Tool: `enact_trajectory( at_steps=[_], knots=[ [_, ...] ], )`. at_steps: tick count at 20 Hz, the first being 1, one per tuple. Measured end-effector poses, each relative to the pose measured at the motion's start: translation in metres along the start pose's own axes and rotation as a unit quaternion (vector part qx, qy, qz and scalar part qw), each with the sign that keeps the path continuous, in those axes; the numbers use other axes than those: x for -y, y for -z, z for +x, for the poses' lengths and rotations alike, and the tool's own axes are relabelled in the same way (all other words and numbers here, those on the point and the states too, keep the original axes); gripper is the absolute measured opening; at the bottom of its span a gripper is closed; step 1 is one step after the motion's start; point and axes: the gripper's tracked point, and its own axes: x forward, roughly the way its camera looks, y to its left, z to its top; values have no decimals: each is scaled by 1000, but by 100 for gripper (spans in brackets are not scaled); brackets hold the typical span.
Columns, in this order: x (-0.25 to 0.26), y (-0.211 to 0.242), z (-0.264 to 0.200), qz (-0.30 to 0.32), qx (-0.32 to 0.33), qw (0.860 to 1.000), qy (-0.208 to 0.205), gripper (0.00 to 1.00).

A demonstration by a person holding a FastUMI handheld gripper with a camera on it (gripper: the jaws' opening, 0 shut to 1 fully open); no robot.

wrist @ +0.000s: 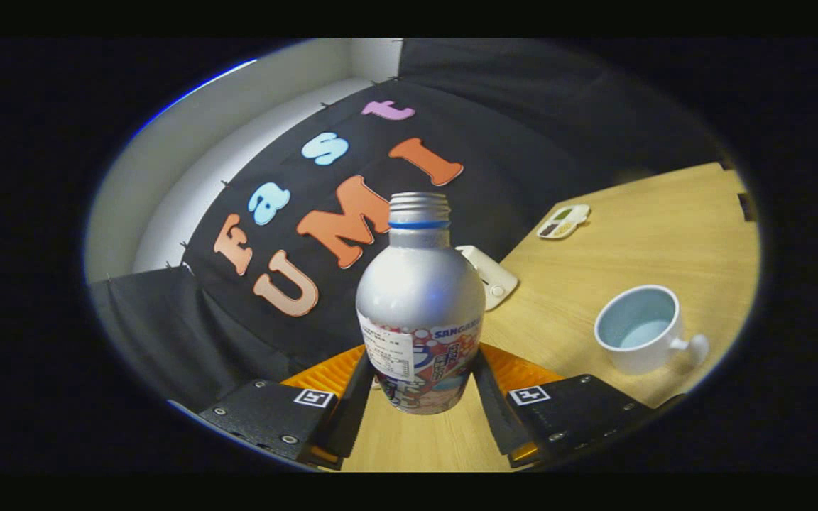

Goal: Take the bottle from table, then pour the juice into the cup, finally place the bottle on the coaster

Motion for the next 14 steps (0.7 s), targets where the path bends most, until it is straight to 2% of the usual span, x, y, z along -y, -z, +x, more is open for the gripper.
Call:
enact_trajectory(
  at_steps=[2,5,10,14],
  knots=[
    [4,3,7,-70,-5,997,19,74],
    [6,-2,11,-174,-4,984,43,75],
    [-6,0,23,-286,8,957,50,75],
    [-3,19,35,-341,-7,938,62,75]
  ],
)
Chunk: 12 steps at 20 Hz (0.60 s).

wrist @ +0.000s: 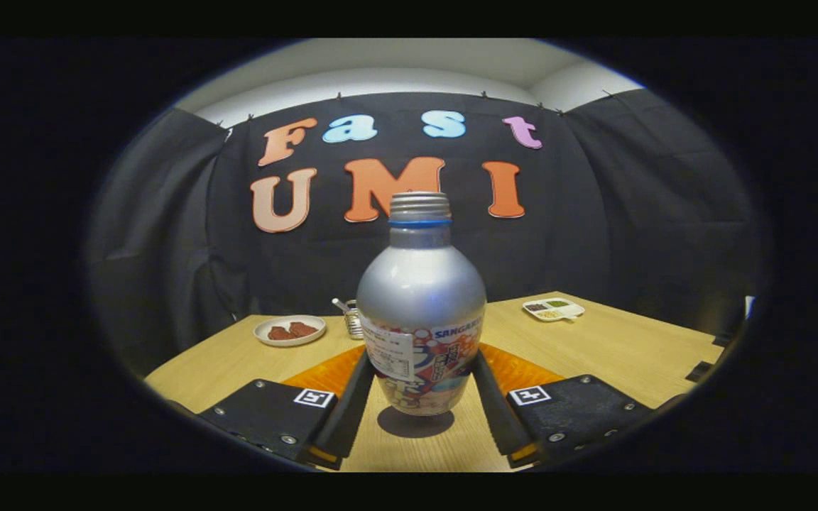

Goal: Take the bottle from table, then pour the juice into the cup, finally place the bottle on the coaster

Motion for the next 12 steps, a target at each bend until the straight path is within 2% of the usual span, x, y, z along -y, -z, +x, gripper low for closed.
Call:
enact_trajectory(
  at_steps=[4,9,12],
  knots=[
    [-5,22,9,-42,-24,999,3,75],
    [-12,55,23,-58,-56,997,-4,75],
    [-11,70,28,-44,-72,996,-6,75]
  ],
)
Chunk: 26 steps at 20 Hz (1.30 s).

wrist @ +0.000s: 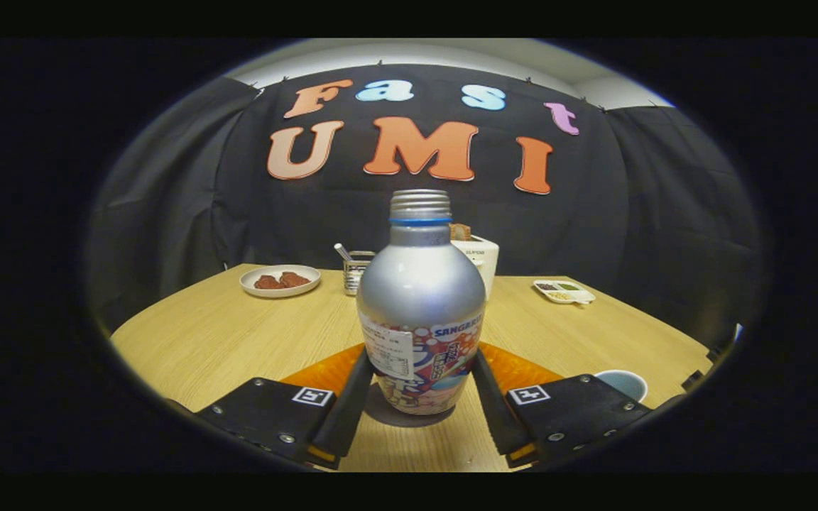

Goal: Take the bottle from table, then pour the juice into the cup, finally place the bottle on the coaster

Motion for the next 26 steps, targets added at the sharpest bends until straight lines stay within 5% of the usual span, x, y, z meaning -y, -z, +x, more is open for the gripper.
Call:
enact_trajectory(
  at_steps=[4,14,19,26],
  knots=[
    [-8,12,6,41,-2,999,-12,75],
    [-15,28,14,-10,-17,1000,-24,78],
    [-13,24,8,-19,-11,999,-25,95],
    [-2,7,-26,-5,23,999,-22,98]
  ],
)
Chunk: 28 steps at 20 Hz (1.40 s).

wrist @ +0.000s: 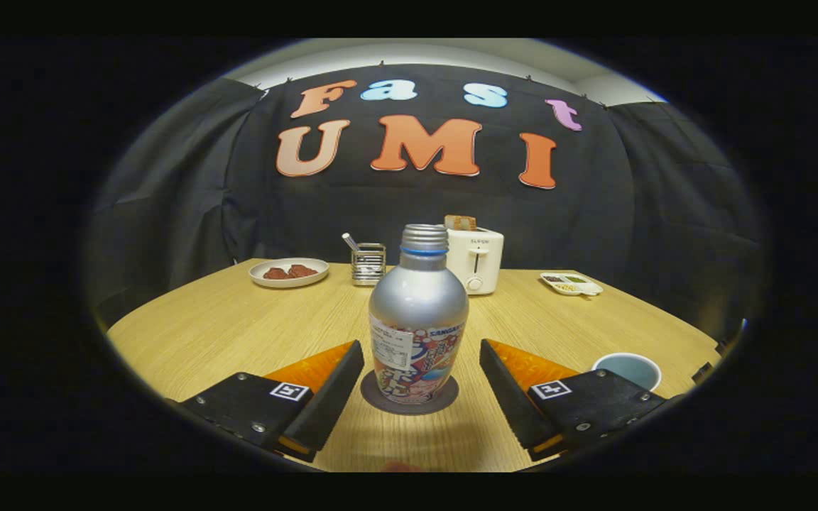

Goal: Take the bottle from table, then pour the juice into the cup, finally place the bottle on the coaster

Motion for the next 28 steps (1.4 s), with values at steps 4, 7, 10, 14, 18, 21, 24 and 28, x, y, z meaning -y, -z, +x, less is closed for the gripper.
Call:
enact_trajectory(
  at_steps=[4,7,10,14,18,21,24,28],
  knots=[
    [1,-28,-31,-5,34,999,-11,97],
    [4,-46,-63,1,53,998,-24,97],
    [1,-57,-104,7,79,996,-42,97],
    [-3,-74,-147,6,95,994,-48,97],
    [-9,-98,-175,-9,113,993,-39,97],
    [-10,-108,-192,5,130,991,-41,97],
    [-13,-121,-210,51,164,983,-62,97],
    [2,-124,-219,48,175,982,-41,97]
  ],
)
